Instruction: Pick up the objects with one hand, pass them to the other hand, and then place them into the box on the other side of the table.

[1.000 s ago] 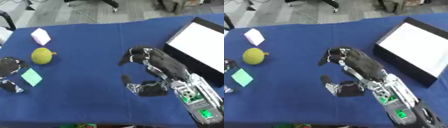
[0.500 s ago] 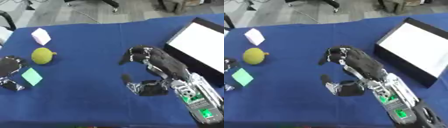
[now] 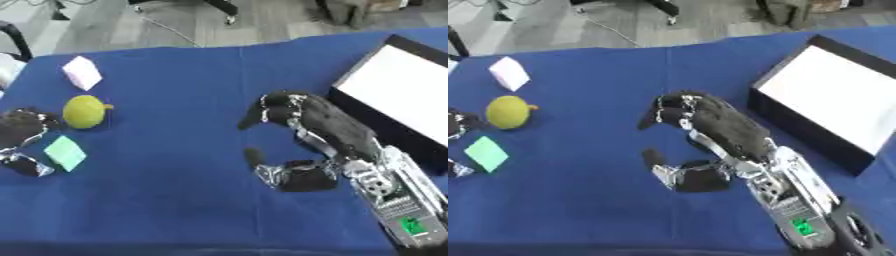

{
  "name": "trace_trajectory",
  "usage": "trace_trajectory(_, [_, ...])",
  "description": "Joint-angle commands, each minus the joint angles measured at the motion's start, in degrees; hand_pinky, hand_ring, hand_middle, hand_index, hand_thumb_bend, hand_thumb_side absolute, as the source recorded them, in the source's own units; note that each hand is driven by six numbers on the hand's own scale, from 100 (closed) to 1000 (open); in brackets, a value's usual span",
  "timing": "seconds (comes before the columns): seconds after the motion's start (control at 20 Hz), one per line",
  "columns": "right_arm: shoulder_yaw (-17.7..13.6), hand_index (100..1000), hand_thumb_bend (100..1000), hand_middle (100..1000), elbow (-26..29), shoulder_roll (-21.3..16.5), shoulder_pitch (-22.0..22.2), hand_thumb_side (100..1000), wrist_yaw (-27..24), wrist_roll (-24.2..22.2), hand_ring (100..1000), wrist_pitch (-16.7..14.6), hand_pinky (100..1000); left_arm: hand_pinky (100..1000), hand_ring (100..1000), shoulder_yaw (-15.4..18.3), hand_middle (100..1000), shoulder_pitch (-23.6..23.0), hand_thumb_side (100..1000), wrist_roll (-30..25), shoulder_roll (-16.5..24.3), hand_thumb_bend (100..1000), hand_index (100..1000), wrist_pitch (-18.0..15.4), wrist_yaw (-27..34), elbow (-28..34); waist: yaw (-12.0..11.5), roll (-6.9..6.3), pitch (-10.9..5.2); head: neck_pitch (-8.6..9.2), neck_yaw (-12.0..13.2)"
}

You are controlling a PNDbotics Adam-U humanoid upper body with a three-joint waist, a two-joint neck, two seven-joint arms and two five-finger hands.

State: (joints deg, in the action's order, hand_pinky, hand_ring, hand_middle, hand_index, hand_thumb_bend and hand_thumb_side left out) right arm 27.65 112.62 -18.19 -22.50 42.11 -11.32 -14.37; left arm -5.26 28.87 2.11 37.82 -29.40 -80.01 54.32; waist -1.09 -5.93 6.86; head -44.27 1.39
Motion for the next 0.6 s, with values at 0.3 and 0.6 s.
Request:
trace_trajectory(0.3, [-0.22,702,100,620,0.34,0.26,-0.59,349,-0.16,-0.21,706,-0.17,756,809,704,0.35,631,1.15,403,-3.67,1.64,527,740,-1.55,1.15,0.91,0.05,-0.02,-0.35,0.15,0.12])
trace_trajectory(0.6, [-0.22,702,100,620,0.27,0.29,-0.52,349,-0.20,-0.23,706,-0.19,756,779,597,0.50,539,1.12,370,-2.79,1.50,445,634,-1.27,1.59,1.32,0.04,0.00,-0.35,0.15,0.12])
